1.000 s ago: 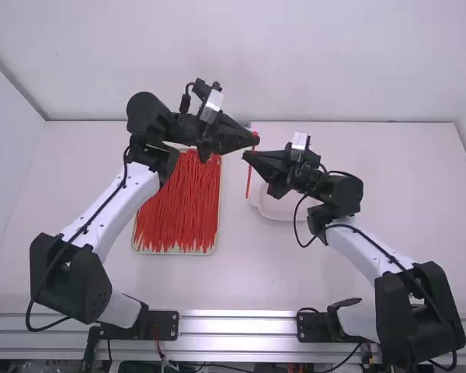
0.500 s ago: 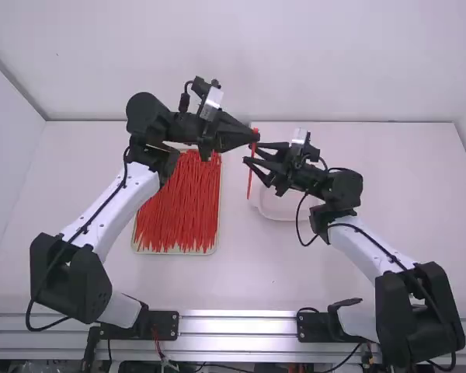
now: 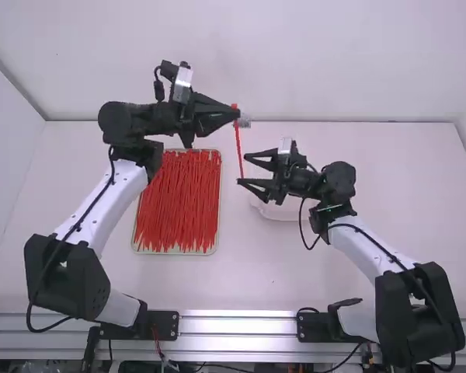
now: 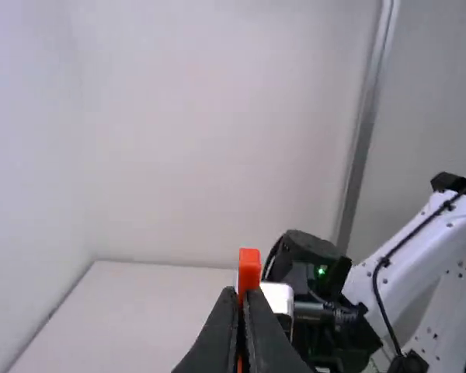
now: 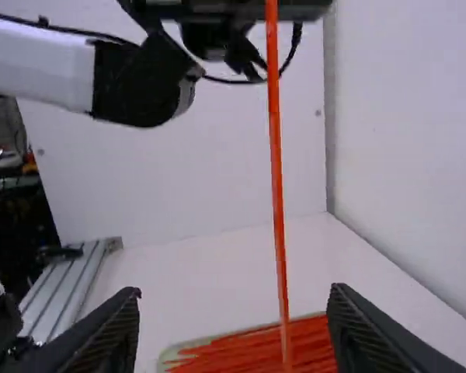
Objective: Fasten the cable tie
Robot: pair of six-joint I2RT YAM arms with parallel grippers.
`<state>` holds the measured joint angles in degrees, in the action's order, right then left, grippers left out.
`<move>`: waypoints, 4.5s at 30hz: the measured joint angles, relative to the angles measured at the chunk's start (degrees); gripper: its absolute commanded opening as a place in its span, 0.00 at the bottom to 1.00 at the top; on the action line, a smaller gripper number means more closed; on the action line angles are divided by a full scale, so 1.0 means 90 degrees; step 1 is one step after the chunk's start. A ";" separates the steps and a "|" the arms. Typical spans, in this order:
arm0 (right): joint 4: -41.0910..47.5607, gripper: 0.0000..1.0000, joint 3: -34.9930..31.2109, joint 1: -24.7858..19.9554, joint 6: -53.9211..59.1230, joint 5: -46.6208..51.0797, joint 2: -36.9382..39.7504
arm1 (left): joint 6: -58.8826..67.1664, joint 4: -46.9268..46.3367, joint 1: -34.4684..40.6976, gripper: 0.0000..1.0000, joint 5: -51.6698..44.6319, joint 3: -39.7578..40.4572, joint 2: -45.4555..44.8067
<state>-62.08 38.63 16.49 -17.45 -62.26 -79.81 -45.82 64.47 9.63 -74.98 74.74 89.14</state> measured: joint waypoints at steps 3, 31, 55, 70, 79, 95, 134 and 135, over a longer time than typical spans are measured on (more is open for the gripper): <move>0.0182 0.80 -0.0002 0.0036 0.0289 -0.0063 0.0000 | -0.0440 0.0211 -0.0046 0.02 0.0095 0.0000 0.0000; 0.0661 0.00 0.0000 0.0168 0.1144 -0.0209 0.0000 | -0.1511 0.0163 -0.0029 0.02 0.0461 0.0000 0.0000; 0.0311 0.00 -0.0002 -0.1025 0.0381 0.0272 0.0000 | 0.0607 -0.2696 -0.0335 0.99 0.1035 0.0036 0.0000; 0.2591 0.00 0.1253 -0.1608 0.0046 0.1542 0.0000 | 0.0935 -0.2851 -0.0357 0.99 0.1078 0.0036 0.0000; 0.5056 0.00 0.2276 -0.1151 0.0580 0.3716 0.0000 | 0.0935 -0.2849 -0.0517 0.99 0.1076 0.0036 0.0000; 0.6504 0.00 0.2365 0.0986 0.1188 0.8463 0.0000 | 0.1263 -0.2905 -0.0695 0.99 0.1064 0.0036 0.0000; 0.6071 0.00 0.2375 0.4221 0.1681 1.4797 -0.0352 | 0.0544 -0.2902 -0.0306 1.00 0.1707 0.0036 0.0000; 0.5952 0.00 0.2378 0.4218 0.1773 1.4797 -0.0464 | 0.0537 -0.2873 -0.0240 1.00 0.1727 0.0036 0.0000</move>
<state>-8.51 60.03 54.46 -1.50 70.91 -83.99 -40.99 38.61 7.46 -59.44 75.07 89.14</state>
